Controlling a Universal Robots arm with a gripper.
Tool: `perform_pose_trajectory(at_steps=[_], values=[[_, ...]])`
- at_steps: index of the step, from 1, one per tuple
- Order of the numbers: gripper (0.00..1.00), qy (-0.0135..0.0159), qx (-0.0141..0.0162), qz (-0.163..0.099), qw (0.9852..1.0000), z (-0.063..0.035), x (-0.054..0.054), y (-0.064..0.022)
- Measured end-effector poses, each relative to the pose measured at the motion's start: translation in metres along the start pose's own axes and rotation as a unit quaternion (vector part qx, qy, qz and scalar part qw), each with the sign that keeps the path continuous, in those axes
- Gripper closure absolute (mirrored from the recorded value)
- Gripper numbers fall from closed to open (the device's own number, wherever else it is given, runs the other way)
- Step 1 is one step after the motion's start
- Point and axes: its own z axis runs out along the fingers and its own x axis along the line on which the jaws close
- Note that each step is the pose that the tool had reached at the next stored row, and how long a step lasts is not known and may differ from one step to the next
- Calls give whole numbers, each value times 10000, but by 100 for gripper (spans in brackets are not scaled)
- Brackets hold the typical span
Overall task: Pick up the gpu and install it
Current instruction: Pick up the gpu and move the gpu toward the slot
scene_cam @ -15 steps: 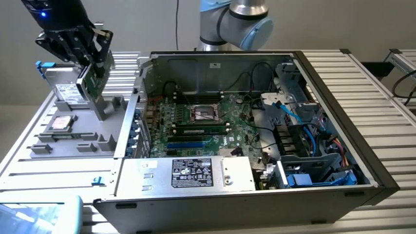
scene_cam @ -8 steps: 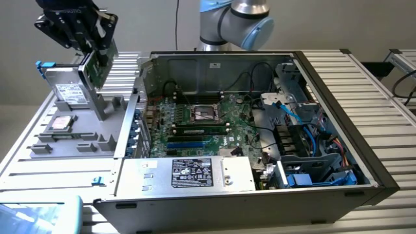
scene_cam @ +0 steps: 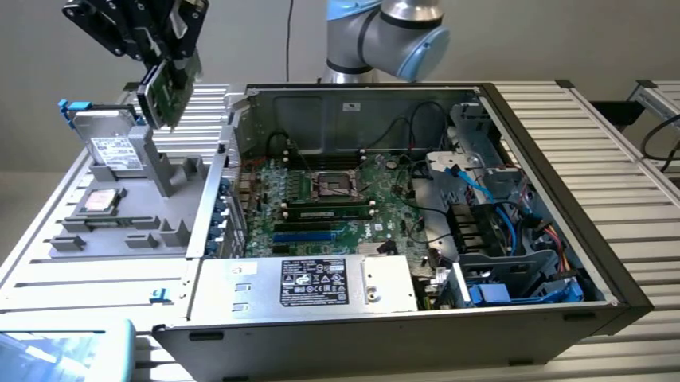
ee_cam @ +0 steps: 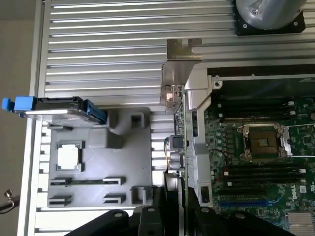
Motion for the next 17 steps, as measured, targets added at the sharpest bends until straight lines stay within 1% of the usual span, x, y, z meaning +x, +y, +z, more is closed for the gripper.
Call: perform_pose_trajectory(at_steps=[3, 9, 17], values=[[71, 26, 1, 5, 10000, -54, -117, 4], [71, 93, 5, 16, 10000, -71, -347, 9], [71, 137, 5, 23, 9999, -71, -700, 23]])
